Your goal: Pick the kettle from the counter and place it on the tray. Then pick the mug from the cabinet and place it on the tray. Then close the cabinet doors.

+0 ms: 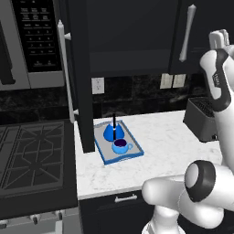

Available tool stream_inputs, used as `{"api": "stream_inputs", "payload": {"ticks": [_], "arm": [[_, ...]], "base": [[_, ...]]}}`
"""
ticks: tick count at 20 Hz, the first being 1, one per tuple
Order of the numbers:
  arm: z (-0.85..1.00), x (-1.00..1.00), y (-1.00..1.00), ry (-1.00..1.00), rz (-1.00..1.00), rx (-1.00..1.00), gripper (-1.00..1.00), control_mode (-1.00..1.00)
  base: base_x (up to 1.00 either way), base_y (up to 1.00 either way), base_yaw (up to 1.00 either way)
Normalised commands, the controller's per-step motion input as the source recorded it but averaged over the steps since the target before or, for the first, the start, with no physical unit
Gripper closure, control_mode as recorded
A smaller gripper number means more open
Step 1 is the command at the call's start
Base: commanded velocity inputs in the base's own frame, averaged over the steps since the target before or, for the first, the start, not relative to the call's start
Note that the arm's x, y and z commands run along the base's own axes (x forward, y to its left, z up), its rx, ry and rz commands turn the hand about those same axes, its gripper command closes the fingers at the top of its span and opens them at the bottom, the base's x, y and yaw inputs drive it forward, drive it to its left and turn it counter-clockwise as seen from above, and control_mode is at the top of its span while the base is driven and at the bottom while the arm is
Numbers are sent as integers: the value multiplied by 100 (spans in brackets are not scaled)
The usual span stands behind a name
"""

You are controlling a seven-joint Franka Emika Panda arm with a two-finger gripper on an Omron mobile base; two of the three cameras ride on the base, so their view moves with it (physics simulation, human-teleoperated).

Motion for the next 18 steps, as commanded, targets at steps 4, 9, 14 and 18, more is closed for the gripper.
{"api": "stream_inputs", "payload": {"ticks": [4,9,14,18], "arm": [[18,-100,24,3,3,-9,100,-100],[5,-98,76,13,16,-21,100,-100],[-9,-100,70,0,29,-16,100,-100],[-18,-100,100,0,24,-23,100,-100]], "base": [[0,0,0],[0,0,0],[0,0,0],[0,0,0]]}}
